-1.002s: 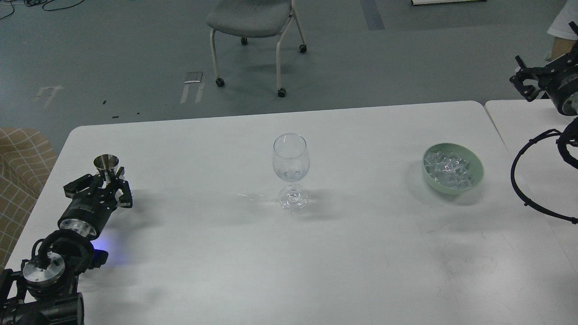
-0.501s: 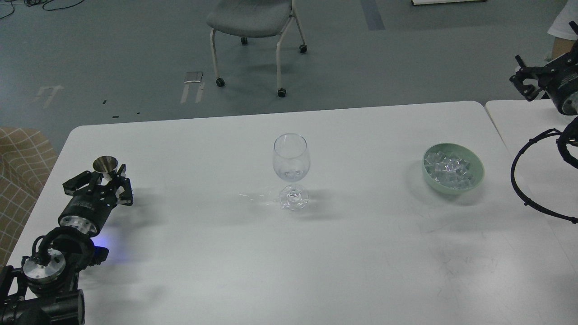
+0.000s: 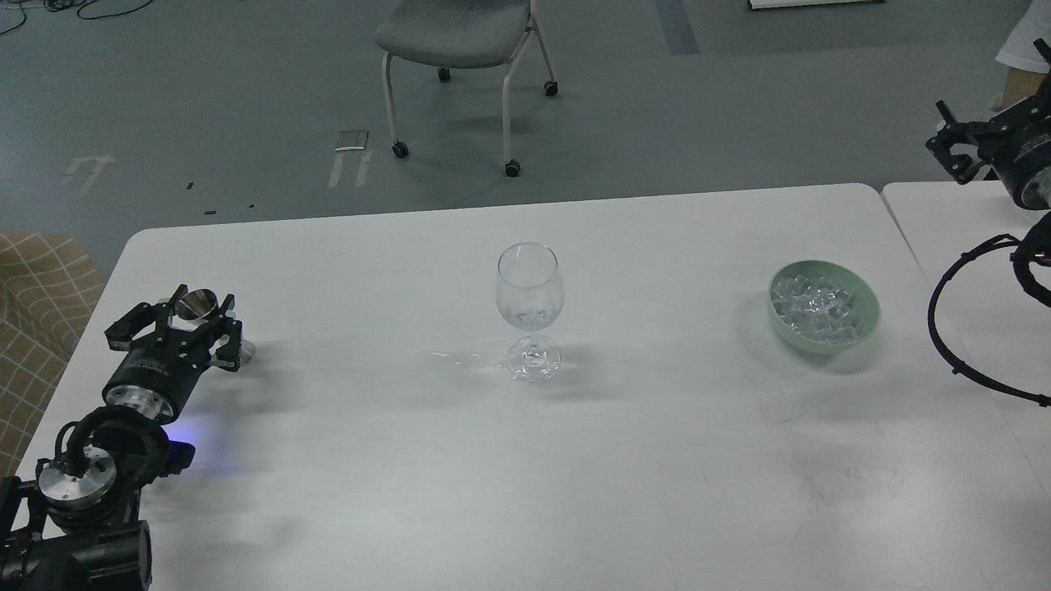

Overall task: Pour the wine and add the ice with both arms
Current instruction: 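Release the jigger and raise the left gripper away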

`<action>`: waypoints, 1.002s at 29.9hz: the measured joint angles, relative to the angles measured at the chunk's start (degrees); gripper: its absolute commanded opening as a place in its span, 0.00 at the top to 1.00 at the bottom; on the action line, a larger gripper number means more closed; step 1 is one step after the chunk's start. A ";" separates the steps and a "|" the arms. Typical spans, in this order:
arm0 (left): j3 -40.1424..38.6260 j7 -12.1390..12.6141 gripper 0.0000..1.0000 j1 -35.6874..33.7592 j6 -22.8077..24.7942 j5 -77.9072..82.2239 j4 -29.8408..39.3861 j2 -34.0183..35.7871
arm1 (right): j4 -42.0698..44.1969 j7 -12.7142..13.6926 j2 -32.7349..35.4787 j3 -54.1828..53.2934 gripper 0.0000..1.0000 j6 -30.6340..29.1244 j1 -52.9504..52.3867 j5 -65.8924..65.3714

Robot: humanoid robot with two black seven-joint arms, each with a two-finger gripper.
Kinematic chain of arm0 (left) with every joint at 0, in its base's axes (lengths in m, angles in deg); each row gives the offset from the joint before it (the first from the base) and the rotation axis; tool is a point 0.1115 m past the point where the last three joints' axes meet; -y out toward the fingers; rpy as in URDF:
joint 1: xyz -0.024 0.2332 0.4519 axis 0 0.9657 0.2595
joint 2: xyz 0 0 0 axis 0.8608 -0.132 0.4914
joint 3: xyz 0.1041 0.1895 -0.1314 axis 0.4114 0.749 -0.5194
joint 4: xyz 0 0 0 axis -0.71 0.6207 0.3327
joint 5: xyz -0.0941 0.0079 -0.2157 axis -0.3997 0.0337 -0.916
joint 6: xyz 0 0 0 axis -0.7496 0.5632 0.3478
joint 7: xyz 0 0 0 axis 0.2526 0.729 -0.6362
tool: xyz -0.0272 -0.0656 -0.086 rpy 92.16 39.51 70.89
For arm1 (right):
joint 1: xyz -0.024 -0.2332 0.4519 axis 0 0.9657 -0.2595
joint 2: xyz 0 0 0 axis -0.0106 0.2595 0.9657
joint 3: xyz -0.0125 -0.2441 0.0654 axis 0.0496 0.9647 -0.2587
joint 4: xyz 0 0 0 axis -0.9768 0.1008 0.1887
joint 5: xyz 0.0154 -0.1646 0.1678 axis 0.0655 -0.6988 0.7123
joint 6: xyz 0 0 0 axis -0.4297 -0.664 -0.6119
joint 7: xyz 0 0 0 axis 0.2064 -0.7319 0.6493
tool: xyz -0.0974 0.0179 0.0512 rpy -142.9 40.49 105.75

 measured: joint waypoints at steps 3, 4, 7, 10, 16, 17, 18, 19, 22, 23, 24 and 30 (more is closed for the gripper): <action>0.00 0.08 0.24 -0.04 0.01 0.00 0.49 0.00 | 0.00 0.00 0.00 0.00 0.00 0.00 0.01 0.00; 0.00 0.11 0.20 -0.08 0.05 0.00 0.66 0.00 | 0.00 0.00 0.00 0.00 0.00 0.00 0.01 0.00; -0.05 0.35 0.07 -0.24 0.06 0.00 1.02 0.15 | -0.01 -0.02 -0.01 0.00 0.00 0.00 0.05 0.00; -0.16 0.55 0.02 -0.34 -0.33 0.00 3.30 0.87 | 0.00 -0.07 -0.14 0.00 0.00 0.00 0.07 0.00; -0.10 0.74 0.02 0.64 -6.49 0.00 14.38 1.52 | 0.05 -0.09 -0.20 0.00 0.00 -0.19 0.44 0.00; -0.10 0.77 0.02 0.69 -7.42 0.00 15.87 1.60 | 0.07 -0.09 -0.20 0.00 0.00 -0.20 0.47 0.00; -0.10 0.79 0.02 0.70 -8.31 0.00 17.58 1.71 | 0.07 -0.09 -0.20 0.00 0.00 -0.21 0.49 0.00; -0.10 0.79 0.02 0.70 -8.93 0.03 18.98 1.85 | 0.07 -0.09 -0.20 0.00 0.00 -0.21 0.49 0.00; -0.08 0.97 0.02 0.11 -9.61 0.07 20.69 3.21 | 0.05 -0.09 -0.20 0.00 0.00 -0.37 0.51 0.12; 0.01 1.16 0.02 -0.07 -9.70 0.08 20.82 4.08 | -0.06 -0.09 -0.19 0.00 0.00 -0.42 0.51 0.13; 0.09 1.42 0.02 -0.17 -9.75 0.08 20.84 4.99 | -0.29 -0.14 -0.11 0.00 0.00 -0.47 0.51 0.11; 3.05 6.77 0.02 -0.79 -9.65 0.15 23.10 10.06 | -2.28 -0.68 3.42 0.43 0.00 -0.65 0.17 -0.76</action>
